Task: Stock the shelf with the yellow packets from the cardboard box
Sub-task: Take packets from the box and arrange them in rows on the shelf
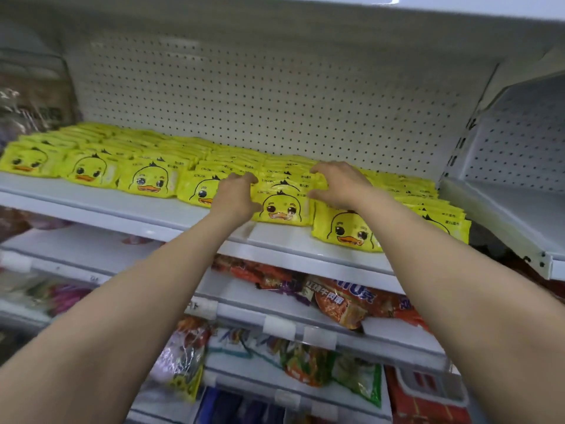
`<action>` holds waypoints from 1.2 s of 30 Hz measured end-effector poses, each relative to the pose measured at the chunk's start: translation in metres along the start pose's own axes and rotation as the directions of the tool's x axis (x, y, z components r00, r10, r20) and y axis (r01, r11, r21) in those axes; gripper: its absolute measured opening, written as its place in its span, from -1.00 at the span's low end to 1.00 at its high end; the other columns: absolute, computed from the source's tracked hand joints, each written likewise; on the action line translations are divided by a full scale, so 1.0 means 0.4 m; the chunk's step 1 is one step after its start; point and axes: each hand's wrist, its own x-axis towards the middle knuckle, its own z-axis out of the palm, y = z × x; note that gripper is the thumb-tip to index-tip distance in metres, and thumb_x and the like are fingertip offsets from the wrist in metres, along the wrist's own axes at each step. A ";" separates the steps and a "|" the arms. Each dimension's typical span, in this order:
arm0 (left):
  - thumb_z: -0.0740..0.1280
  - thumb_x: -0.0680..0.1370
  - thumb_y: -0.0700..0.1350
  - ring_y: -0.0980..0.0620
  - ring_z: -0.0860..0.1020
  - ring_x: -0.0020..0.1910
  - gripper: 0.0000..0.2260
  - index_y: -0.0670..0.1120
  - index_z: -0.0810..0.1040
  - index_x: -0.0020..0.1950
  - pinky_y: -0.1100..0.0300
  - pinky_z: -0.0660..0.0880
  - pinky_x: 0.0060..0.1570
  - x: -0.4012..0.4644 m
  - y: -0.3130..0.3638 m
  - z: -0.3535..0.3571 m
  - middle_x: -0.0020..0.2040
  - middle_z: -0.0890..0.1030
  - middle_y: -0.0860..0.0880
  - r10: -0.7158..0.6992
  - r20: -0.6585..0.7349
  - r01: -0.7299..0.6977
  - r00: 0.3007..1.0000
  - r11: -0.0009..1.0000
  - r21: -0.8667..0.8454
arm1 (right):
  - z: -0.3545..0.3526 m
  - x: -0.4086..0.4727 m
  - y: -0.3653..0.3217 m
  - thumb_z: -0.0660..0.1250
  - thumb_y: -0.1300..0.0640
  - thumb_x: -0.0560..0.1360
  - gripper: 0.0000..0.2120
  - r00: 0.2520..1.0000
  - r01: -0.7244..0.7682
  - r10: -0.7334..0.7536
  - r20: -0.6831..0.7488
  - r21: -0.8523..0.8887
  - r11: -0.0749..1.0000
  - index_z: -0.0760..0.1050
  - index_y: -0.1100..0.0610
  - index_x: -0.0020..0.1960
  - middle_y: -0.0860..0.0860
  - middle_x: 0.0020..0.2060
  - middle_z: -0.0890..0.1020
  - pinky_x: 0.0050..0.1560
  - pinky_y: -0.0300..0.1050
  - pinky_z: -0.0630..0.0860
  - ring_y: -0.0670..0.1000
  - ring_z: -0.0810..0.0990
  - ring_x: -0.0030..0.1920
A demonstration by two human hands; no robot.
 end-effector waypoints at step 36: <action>0.31 0.53 0.17 -0.24 0.38 0.28 -0.52 -0.06 0.44 0.36 -0.11 0.45 0.18 -0.526 -1.248 -0.879 0.34 0.45 -0.15 -0.230 -0.503 0.430 0.833 0.840 0.329 | 0.156 0.184 -1.680 0.24 -0.20 0.57 -0.49 0.800 0.599 -0.533 -0.276 0.320 0.734 0.35 -0.01 0.45 -0.03 0.39 0.44 0.33 -0.03 0.32 0.06 0.34 0.40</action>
